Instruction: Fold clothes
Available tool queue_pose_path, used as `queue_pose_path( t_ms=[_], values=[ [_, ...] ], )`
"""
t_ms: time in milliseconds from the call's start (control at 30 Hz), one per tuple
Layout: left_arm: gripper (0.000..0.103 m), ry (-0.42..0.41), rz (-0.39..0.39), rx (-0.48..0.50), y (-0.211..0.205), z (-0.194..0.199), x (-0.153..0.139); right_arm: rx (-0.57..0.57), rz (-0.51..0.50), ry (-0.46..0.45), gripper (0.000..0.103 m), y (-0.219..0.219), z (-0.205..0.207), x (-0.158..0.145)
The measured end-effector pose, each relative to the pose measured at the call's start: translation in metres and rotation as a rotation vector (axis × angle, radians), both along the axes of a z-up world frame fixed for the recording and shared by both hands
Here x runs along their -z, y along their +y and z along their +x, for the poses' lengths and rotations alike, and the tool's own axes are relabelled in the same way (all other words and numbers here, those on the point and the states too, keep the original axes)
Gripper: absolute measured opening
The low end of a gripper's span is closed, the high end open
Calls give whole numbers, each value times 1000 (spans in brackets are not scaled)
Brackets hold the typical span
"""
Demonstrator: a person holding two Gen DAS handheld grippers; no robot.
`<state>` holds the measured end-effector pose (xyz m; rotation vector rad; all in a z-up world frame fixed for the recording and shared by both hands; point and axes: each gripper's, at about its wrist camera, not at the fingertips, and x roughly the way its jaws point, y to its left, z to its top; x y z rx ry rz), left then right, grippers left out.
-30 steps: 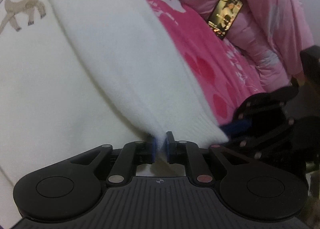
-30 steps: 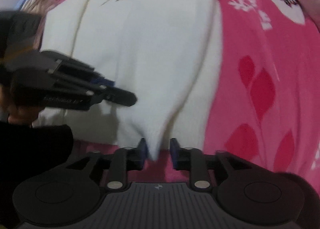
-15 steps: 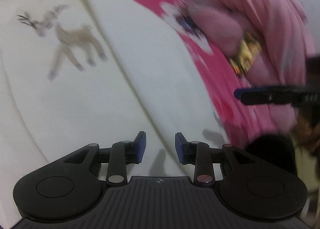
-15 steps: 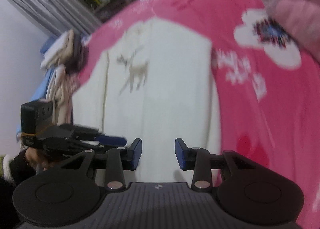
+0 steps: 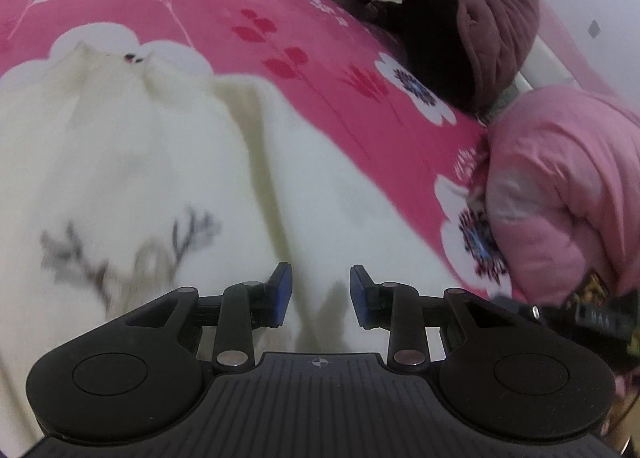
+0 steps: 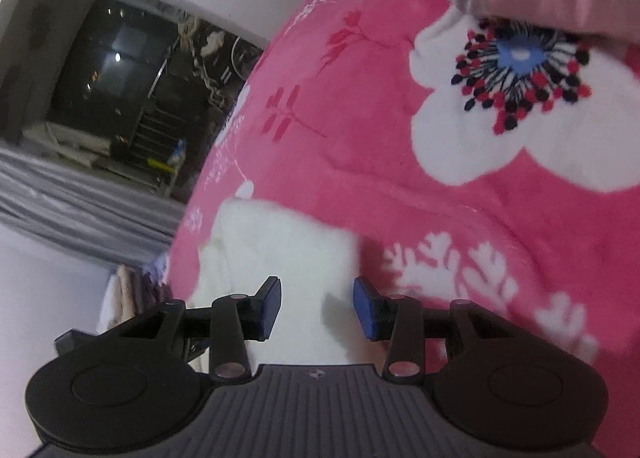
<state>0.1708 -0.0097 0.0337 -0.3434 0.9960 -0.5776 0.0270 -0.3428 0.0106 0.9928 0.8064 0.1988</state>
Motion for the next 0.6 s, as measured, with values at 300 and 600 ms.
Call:
queue_pose_path(
  t_ms=[300,600],
  values=[
    [4,-63,-26,50,-2,16,1,22,123,-116,19,-12,-3,25],
    [16,-186,100,39,-2,-8,-16,-3,204,-112,29,-18,3,40]
  ],
)
